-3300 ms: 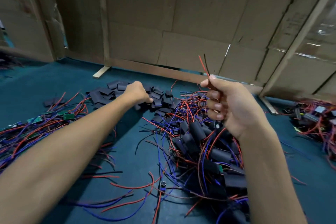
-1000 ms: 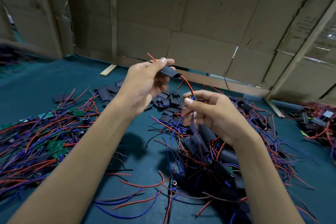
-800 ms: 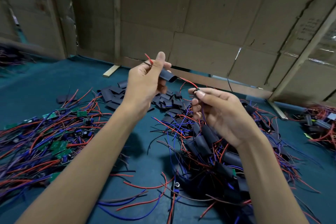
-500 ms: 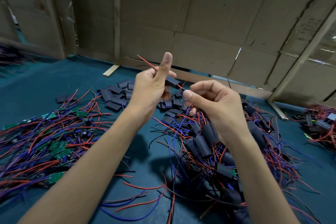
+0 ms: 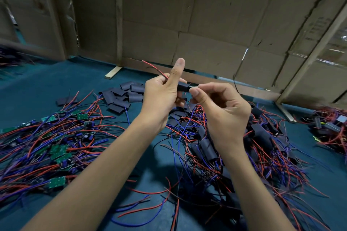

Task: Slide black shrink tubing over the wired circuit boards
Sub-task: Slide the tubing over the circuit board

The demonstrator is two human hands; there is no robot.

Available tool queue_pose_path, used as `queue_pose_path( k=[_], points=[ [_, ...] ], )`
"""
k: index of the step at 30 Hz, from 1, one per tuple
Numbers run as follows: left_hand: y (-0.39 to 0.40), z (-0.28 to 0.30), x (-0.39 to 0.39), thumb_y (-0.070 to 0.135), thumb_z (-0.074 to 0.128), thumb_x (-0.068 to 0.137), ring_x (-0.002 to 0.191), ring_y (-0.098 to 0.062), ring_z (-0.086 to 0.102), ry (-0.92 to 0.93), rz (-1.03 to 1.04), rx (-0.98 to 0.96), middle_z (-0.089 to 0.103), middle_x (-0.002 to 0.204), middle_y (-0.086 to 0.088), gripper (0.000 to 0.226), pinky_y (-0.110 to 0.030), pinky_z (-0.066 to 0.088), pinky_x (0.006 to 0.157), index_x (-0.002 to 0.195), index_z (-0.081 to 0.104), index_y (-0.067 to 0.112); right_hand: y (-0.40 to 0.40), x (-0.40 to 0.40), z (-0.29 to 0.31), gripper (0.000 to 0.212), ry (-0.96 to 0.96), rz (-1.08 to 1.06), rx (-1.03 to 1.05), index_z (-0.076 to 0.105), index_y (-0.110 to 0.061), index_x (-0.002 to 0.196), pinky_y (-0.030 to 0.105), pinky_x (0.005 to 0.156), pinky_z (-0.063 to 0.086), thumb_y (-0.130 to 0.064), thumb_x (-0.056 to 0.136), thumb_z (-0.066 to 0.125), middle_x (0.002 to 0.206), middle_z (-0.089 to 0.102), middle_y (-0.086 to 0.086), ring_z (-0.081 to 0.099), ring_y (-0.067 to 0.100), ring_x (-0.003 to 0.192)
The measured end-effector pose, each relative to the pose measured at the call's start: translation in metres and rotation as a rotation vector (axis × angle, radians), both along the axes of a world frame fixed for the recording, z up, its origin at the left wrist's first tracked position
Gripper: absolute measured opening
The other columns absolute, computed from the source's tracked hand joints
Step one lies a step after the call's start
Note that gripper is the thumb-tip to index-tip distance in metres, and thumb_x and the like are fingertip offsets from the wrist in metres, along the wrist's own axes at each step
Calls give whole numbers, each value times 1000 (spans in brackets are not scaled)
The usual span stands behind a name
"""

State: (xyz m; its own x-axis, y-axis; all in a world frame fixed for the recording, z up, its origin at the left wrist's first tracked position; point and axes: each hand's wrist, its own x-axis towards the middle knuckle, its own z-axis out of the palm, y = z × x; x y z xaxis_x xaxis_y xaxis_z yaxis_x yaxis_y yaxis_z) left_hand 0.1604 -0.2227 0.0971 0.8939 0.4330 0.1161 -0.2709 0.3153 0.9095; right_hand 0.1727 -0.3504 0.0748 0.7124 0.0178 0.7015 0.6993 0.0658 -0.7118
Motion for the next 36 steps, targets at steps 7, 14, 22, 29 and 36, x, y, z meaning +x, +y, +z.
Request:
queue_pose_path(
  k=[7,14,22,29,36],
  points=[
    [-4,-5,4,50,71,89,42,-11,46,99,-105,-103,51,58,-4,48,-21,44,44,90,66,2,-2,0,0,9,66,-62,-21,76,-16,86,43,74,61,-19,84,84,82,77,1,74,27,76],
    [-8,-15,8,50,71,89,60,-24,61,82,-32,-76,66,71,-11,44,-30,52,56,75,62,9,2,-3,2,15,229,-1,-131,78,-14,86,32,56,58,-29,87,81,84,74,8,68,14,64],
    [4,-8,7,73,57,79,65,-18,68,123,-315,149,73,83,-11,72,-25,50,50,100,67,5,-22,7,20,6,275,37,-171,78,-10,85,37,58,57,-14,85,82,77,76,9,68,19,63],
    [68,-47,23,58,44,100,100,-22,69,260,-146,1059,73,112,-2,50,-34,52,75,115,71,19,-114,17,53,19,334,-83,-227,78,-15,78,29,56,58,-29,73,89,71,74,14,68,28,63],
    [63,-113,47,53,57,96,118,-31,55,391,-155,1433,65,123,-9,47,-38,46,98,127,65,19,-158,24,52,30,569,-399,-829,79,-21,83,31,69,58,-46,68,85,71,76,-2,73,18,74]
  ],
)
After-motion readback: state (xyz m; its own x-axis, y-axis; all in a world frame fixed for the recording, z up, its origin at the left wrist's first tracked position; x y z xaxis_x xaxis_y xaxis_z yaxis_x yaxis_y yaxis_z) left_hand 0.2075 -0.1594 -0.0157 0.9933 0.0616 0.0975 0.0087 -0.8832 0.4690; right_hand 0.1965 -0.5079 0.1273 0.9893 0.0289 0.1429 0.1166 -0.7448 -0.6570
